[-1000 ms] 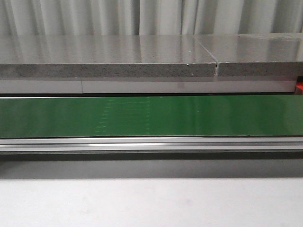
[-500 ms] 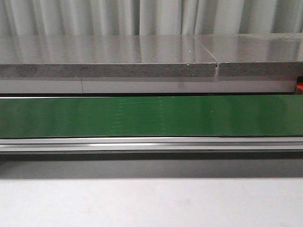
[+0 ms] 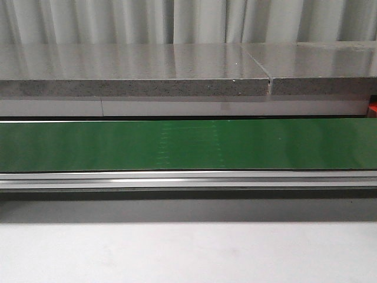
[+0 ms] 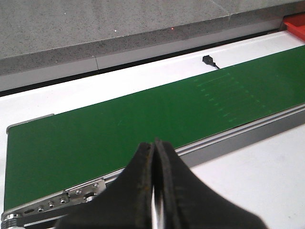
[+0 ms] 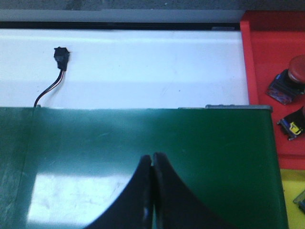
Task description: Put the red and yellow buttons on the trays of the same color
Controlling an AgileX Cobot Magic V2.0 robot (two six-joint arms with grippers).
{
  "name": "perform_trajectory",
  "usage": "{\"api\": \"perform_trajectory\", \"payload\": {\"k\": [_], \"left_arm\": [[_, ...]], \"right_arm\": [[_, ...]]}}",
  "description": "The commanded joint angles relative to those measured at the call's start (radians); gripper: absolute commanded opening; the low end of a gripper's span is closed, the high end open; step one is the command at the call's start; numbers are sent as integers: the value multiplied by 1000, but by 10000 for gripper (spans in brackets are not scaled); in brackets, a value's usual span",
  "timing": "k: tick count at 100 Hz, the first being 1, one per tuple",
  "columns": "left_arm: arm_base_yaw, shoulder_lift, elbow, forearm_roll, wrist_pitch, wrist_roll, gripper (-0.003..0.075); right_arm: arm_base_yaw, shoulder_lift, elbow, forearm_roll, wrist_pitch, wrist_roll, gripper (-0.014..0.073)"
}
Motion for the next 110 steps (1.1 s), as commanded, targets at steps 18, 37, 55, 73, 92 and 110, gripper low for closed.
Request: {"api": "perform_trajectory", "payload": {"k": [18, 37, 55, 73, 92, 110], "left_arm": [[-6, 9, -28, -16, -71, -12, -21], [-6, 9, -28, -16, -73, -12, -21], [-6, 9, -28, -16, -75, -12, -21], [-6, 9, -28, -16, -75, -12, -21], [-6, 9, -28, -16, -111, -12, -21], [-5, 38, -28, 3, -138, -12, -21]], "right_arm": [[10, -250, 171, -14, -118, -8, -67], [10, -450, 293, -15, -119, -8, -67], [10, -649, 390, -15, -113, -8, -67], [10, -800, 457, -15, -104, -8, -67], [10, -841, 465, -15, -98, -8, -67], [10, -841, 465, -15, -95, -8, -67]]}}
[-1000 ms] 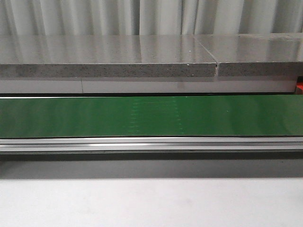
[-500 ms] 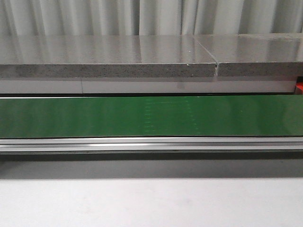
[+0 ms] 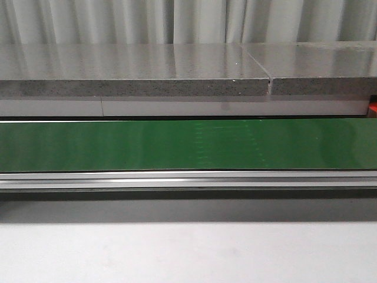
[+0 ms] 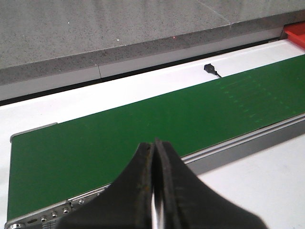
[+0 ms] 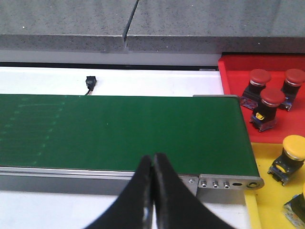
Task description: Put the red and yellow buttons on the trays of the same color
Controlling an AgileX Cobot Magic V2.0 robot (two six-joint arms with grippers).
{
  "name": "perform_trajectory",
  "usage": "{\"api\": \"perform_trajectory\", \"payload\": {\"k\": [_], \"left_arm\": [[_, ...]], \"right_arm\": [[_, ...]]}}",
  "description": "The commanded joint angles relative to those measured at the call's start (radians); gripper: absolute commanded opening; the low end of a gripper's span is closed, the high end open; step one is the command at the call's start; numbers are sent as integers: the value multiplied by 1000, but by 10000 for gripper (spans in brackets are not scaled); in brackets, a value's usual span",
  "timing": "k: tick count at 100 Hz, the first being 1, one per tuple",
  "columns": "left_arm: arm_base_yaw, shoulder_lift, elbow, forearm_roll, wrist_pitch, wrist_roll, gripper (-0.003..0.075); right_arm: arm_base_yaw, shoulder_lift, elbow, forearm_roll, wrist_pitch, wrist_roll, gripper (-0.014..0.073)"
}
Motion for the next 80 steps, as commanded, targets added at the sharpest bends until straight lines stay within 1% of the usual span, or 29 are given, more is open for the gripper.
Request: {"api": "perform_trajectory", "payload": {"k": [1, 5, 10, 22, 27, 48, 60, 64, 69, 74, 80], "left_arm": [[-5, 40, -28, 0, -103, -12, -21], [-5, 58, -28, 2, -125, -23, -21], [-5, 93, -30, 22, -155, -70, -21], [4, 212, -74, 141, -170, -230, -21], [14, 262, -99, 171, -170, -269, -21], [95, 480, -236, 153, -161, -318, -20], [155, 593, -312, 131, -157, -317, -15], [178, 629, -335, 126, -155, -317, 8], [206, 668, -357, 109, -155, -317, 60], [236, 706, -378, 100, -155, -317, 136], [272, 746, -398, 97, -155, -317, 263]], "right_arm": [[1, 9, -23, -4, -68, -5, -67], [1, 9, -23, -4, -68, -5, -67], [1, 9, -23, -4, -68, -5, -67], [1, 9, -23, -4, -68, -5, -67], [1, 9, -23, -4, -68, -5, -67], [1, 9, -23, -4, -68, -5, -67], [1, 9, -23, -4, -68, -5, -67], [1, 9, -23, -4, -68, -5, -67], [1, 9, -23, -4, -68, -5, -67], [1, 9, -23, -4, -68, -5, -67], [1, 9, -23, -4, -68, -5, -67]]}}
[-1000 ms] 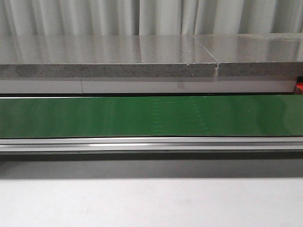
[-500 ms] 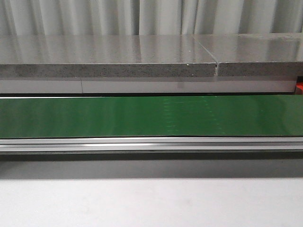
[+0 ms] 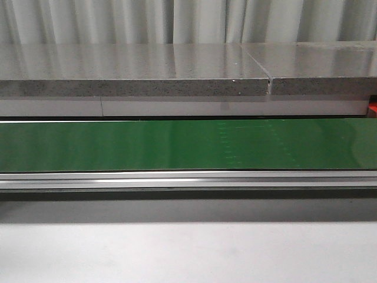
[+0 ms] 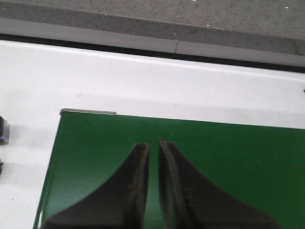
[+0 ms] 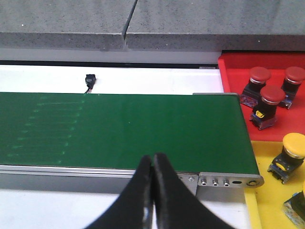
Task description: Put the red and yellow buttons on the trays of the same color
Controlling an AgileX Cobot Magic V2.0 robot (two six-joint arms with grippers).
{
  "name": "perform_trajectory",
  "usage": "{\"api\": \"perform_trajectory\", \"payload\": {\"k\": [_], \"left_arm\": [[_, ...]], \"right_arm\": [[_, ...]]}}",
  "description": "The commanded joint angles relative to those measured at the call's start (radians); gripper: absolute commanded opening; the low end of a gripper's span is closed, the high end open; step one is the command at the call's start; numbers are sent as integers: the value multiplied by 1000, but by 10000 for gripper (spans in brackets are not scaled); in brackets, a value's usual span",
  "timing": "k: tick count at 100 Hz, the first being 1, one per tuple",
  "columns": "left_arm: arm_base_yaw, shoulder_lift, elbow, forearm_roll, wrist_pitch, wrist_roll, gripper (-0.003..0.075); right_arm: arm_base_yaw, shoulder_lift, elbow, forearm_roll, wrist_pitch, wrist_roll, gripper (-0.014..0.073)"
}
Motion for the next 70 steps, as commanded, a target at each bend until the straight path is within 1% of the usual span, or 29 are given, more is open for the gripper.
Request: {"api": "perform_trajectory", "payload": {"k": [1, 6, 9, 13, 16, 24, 37, 49, 58, 70], "left_arm": [[45, 48, -64, -20, -65, -11, 279], [78, 79, -77, -21, -65, -11, 399], [94, 95, -84, -28, -63, -11, 450], [119, 120, -97, -35, -49, -12, 505], [137, 137, -108, -48, -22, -12, 522], [192, 192, -154, -86, 59, -12, 522], [289, 285, -234, -90, 210, -12, 501], [372, 373, -293, -90, 318, -12, 500], [417, 431, -331, -90, 391, -8, 501], [454, 490, -369, -87, 439, -8, 501]], "right_arm": [[1, 9, -26, -4, -71, -6, -67], [1, 9, -26, -4, -71, -6, -67], [1, 9, -26, -4, -71, -6, -67], [1, 9, -26, -4, -71, -6, -67], [1, 9, -26, -4, -71, -6, -67], [1, 9, -26, -4, -71, -6, -67], [1, 9, -26, -4, -71, -6, -67], [1, 9, -26, -4, -71, -6, -67], [1, 9, -26, -4, -71, -6, -67], [1, 9, -26, -4, -71, -6, -67]]}}
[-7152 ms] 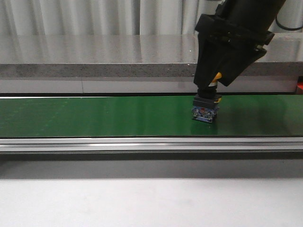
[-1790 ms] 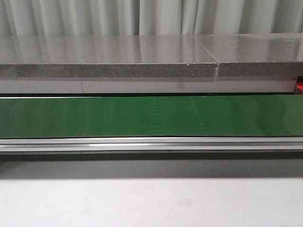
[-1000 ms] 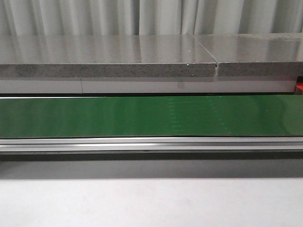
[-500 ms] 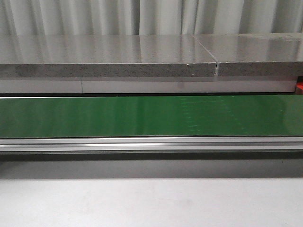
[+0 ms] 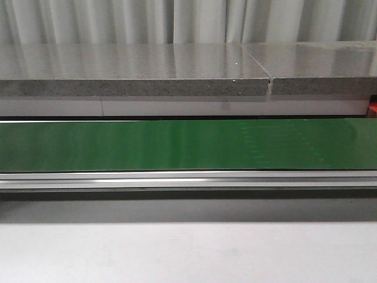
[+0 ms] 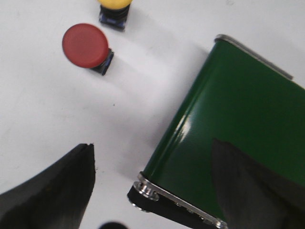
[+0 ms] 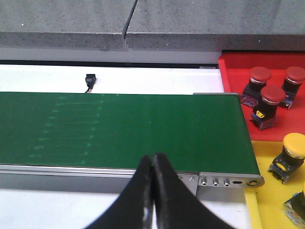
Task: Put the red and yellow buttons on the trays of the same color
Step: 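Move the left gripper over the remaining red and yellow buttons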
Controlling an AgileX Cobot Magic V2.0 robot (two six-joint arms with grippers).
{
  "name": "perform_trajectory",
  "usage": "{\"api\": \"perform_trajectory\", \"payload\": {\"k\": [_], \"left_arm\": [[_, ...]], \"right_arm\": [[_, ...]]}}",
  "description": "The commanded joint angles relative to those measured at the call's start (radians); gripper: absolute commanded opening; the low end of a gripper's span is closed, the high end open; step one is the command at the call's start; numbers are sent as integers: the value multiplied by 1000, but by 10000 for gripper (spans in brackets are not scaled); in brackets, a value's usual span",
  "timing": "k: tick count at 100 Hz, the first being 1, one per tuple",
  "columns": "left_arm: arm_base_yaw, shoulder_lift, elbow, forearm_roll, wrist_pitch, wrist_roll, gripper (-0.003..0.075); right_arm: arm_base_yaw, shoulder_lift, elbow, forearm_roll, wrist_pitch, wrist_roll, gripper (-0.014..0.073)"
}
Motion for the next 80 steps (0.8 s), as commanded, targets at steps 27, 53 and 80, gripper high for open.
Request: {"api": "perform_trajectory", "payload": {"k": [27, 53, 80], "left_arm": [[40, 147, -139, 19, 74, -5, 501], [44, 261, -201, 48, 151, -5, 501], [95, 321, -205, 48, 77, -12, 501]], "right_arm": [[1, 9, -26, -4, -71, -5, -67], [1, 9, -26, -4, -71, -5, -67], [1, 9, -26, -4, -72, -5, -67]]}}
